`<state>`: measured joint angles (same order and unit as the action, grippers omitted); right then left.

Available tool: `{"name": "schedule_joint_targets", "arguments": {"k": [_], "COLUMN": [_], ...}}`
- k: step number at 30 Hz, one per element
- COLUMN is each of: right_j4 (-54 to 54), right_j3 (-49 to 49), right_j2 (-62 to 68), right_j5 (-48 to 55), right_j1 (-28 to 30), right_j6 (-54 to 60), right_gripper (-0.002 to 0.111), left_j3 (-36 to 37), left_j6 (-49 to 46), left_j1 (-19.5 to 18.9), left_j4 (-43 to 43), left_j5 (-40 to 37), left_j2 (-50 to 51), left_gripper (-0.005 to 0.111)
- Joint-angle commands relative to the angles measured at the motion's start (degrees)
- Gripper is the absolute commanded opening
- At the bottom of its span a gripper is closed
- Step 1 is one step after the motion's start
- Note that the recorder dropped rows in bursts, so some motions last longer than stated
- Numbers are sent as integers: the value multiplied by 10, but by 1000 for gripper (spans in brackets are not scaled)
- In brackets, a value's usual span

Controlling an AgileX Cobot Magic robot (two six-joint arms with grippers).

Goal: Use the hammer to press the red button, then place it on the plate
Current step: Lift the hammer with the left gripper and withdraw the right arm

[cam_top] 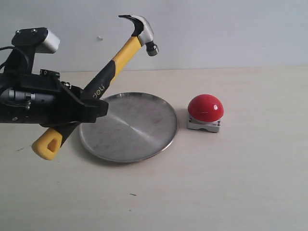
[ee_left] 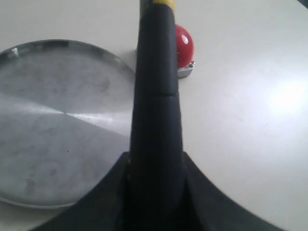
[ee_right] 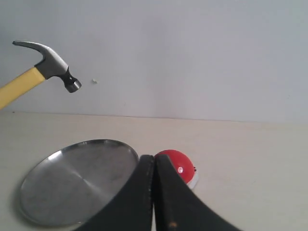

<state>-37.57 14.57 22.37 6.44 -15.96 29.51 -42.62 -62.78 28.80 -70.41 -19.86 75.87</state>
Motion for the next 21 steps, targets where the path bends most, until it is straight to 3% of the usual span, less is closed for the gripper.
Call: {"name": "schedule_joint_targets", "arguments": {"k": [1, 8, 17, 21], "right_j4": [0, 0, 6, 6], "right_j3": [-29, -95, -146, -146], "right_j2": [-31, -106, -224, -224], "right_j5": [4, -12, -40, -38], "right_j1": [0, 0, 0, 0], "right_j6": [-14, -22, -56, -56], "right_gripper": [0, 0, 0, 0], "left_j3": [3, 3, 3, 3], "left_j6": [-38, -70, -71, -63], "left_j1": [41, 115, 165, 212], "left_j4": [-70, -106, -107, -113], "left_j5": [42, 99, 158, 279], "left_j2": [-22, -23, -22, 15], "left_gripper": [0, 0, 0, 0]}}
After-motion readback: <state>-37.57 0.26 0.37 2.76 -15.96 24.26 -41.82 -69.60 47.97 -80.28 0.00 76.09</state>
